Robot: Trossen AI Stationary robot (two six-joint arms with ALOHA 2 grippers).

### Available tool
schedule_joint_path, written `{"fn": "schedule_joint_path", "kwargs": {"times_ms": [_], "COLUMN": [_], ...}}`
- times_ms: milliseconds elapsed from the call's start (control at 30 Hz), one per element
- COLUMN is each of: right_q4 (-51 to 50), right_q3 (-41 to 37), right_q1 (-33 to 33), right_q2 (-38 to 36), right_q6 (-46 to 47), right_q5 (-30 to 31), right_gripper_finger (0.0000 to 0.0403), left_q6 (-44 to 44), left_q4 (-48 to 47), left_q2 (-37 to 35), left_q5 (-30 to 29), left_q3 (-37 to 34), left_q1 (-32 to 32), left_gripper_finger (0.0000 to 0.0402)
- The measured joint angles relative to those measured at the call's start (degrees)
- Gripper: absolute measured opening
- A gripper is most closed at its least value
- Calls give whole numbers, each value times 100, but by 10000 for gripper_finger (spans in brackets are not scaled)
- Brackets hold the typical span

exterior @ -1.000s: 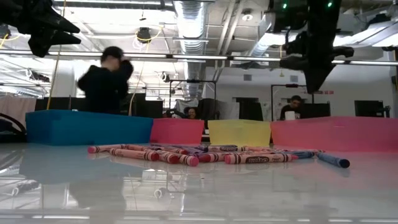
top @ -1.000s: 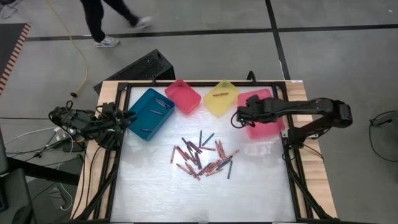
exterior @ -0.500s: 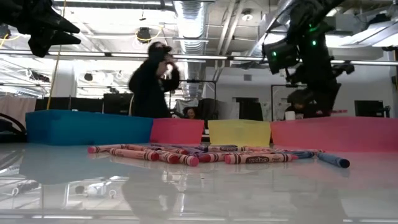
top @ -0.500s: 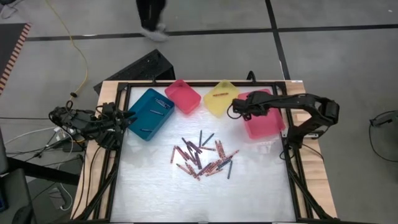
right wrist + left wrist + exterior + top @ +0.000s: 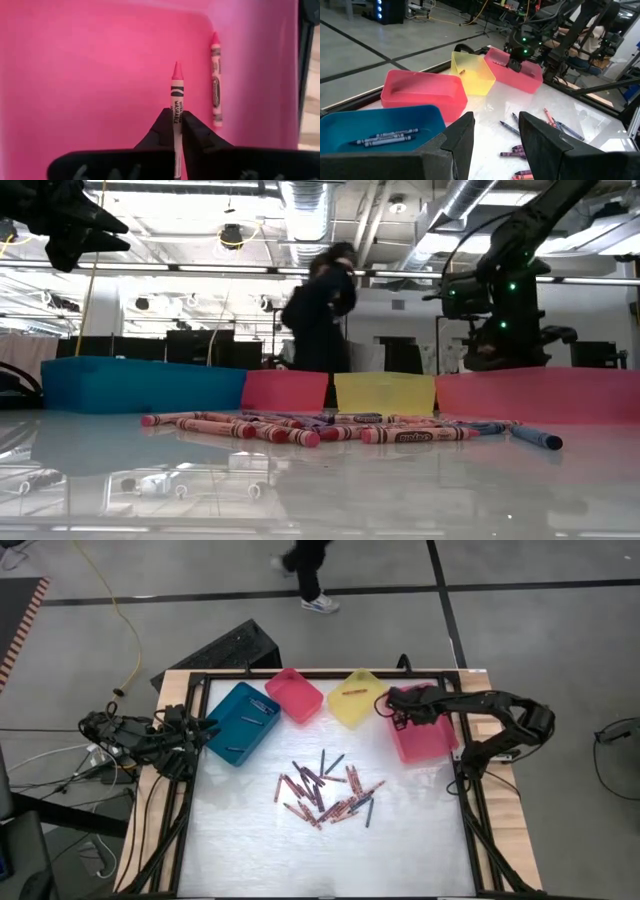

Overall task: Sort crayons
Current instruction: Put the pink crayon into the right pink bin

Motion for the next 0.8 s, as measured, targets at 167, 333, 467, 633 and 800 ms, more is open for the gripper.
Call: {"fn": "schedule_joint_path", "kwargs": {"times_ms": [167,333,467,633,800], "right_q4": [329,470,454,304,624], "right_q3": [-73,-71,-29,340,684], "right_q1": [-142,-163,-83,232,897], "right_q2": [-2,-12,-283,-814,-1411], "right_q6": [-248,-551,-674,-904,-2256], "right_q5": [-57,-361,-640,-1123,-2400], "right_gripper_finger": [56,105,131,134,130], "left_q6": [0,0,0,0,0], "left_q4": [0,0,0,0,0], "left_q2": [0,0,0,0,0], "left_q5": [2,2,2,0,0], "left_q3": [0,0,0,0,0], "left_q1": [-2,-1,-2,-1,-1], "left_gripper_finger": [145,145,145,145,145]}}
